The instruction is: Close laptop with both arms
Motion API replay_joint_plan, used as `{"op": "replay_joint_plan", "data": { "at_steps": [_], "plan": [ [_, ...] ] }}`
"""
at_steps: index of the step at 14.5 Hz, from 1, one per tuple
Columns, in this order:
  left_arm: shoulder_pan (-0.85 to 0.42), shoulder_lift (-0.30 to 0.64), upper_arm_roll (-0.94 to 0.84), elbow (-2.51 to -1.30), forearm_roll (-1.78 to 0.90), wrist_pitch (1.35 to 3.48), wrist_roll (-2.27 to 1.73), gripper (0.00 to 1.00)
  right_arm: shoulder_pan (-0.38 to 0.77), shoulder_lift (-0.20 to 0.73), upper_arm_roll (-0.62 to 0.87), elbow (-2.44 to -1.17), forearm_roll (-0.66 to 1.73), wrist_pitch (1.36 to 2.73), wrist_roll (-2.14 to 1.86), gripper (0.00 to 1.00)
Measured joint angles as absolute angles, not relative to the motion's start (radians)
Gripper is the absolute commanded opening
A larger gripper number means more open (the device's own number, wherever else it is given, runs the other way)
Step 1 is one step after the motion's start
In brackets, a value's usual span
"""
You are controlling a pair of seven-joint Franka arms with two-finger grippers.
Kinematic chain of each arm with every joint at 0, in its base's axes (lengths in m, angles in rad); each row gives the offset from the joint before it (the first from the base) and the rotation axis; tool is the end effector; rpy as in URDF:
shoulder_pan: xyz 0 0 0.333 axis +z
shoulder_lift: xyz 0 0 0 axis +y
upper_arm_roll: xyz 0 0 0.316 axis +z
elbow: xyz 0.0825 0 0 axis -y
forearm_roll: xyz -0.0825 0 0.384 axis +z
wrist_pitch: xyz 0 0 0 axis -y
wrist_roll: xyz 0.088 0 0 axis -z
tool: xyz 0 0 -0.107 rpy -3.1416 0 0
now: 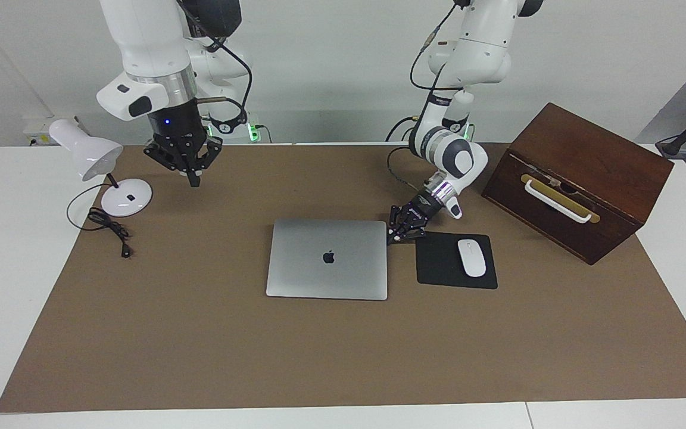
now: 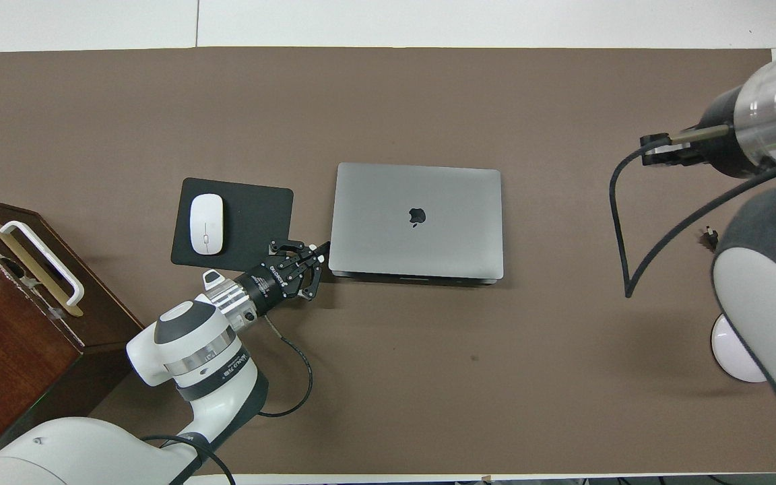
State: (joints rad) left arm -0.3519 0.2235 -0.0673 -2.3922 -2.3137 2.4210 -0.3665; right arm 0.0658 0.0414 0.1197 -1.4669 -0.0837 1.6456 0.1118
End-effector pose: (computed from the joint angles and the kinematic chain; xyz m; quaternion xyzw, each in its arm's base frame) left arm 0.4429 -0.2020 0.2142 0.4152 0.7326 -0.2465 0.4797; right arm 0.5673 0.0962 0.6582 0.9962 0.0368 0.0738 0.0288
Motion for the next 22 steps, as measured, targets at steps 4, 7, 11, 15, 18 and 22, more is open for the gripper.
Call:
{"op": "replay_joint_plan", "data": {
  "at_steps": [4, 7, 11, 15, 18, 22],
  "plan": [
    [-0.343, 0.223, -0.066, -2.385, -2.314, 2.42, -0.367, 0.0, 0.032, -0.001, 0.12, -1.467, -0.078, 1.594, 0.077, 0.03],
    [-0.343, 0.223, -0.065, -2.383, -2.315, 2.42, -0.367, 0.0, -0.004, -0.027, 0.121, -1.467, -0.067, 1.563, 0.033, 1.0],
    [-0.326, 0.222, -0.059, -2.369, -2.316, 2.42, -0.367, 0.0, -0.056, -0.036, 0.122, -1.467, -0.038, 1.561, -0.024, 1.0],
    [-0.293, 0.221, -0.057, -2.342, -2.315, 2.423, -0.366, 0.0, -0.058, -0.036, 0.123, -1.469, -0.037, 1.561, -0.025, 1.0],
    [-0.279, 0.22, -0.056, -2.297, -2.315, 2.475, -0.366, 0.0, -0.059, -0.036, 0.119, -1.481, -0.036, 1.561, -0.025, 1.0],
    [-0.236, 0.217, -0.081, -2.212, -2.282, 2.61, -0.366, 0.0, -0.065, -0.036, 0.097, -1.517, -0.036, 1.561, -0.025, 1.0]
  ]
}}
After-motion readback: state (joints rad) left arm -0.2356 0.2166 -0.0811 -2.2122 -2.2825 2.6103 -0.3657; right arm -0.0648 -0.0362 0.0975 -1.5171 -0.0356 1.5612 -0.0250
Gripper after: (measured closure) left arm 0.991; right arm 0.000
